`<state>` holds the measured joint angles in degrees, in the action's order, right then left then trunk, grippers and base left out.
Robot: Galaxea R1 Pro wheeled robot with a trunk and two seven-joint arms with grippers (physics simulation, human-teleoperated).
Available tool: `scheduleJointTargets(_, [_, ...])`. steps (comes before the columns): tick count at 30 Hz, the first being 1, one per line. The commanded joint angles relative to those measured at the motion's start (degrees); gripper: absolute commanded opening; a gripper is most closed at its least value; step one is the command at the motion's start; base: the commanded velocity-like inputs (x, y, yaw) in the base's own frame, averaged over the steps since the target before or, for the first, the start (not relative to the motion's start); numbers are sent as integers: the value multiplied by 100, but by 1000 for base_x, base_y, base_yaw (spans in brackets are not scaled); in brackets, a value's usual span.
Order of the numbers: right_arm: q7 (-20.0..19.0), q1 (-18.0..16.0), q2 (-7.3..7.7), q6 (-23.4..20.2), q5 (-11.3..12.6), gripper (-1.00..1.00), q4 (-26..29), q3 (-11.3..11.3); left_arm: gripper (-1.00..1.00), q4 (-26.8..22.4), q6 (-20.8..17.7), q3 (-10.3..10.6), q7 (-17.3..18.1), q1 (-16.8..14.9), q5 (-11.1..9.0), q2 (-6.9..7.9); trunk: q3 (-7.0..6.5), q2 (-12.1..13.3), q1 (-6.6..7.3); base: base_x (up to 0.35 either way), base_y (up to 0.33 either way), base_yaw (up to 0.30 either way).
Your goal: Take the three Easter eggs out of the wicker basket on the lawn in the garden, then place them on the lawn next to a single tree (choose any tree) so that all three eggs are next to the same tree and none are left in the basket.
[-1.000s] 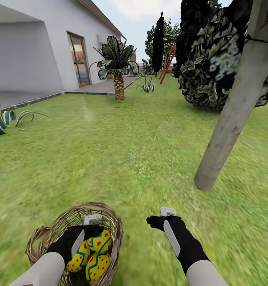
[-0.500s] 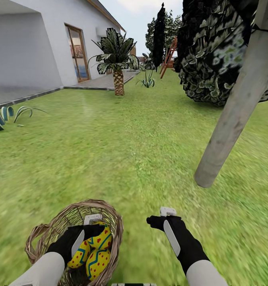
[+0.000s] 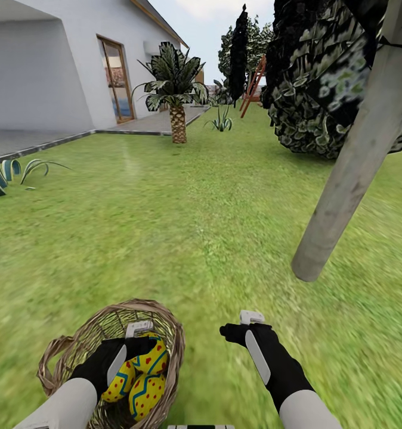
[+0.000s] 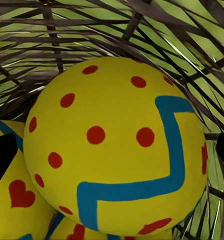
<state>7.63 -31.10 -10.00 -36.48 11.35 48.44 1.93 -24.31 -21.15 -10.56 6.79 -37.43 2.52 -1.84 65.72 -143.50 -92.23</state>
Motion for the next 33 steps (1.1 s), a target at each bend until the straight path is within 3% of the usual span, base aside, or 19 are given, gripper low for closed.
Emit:
scheduleJointTargets(1, [54, -2, 0, -18, 61, 100, 8, 9, 100, -12, -41, -53, 33, -1, 25, -7, 5, -2, 1, 0, 0, 0])
scheduleJointTargets(14, [54, -2, 0, -17, 61, 100, 8, 12, 100, -12, -82, -95, 8, -1, 4, -27, 5, -2, 1, 0, 0, 0])
scheduleJointTargets(17, [54, -2, 0, -17, 61, 100, 8, 12, 100, -12, -83, -95, 7, -1, 3, -29, 72, -6, -7, 0, 0, 0])
scheduleJointTargets(27, [54, -2, 0, -17, 61, 100, 8, 15, 100, -12, -82, -95, 15, -1, 11, -35, 72, -6, -7, 0, 0, 0])
scheduleJointTargets(33, [55, -2, 0, -17, 61, 100, 8, 18, 100, -11, -75, -92, 16, -1, 12, -35, 138, -10, -14, 0, 0, 0])
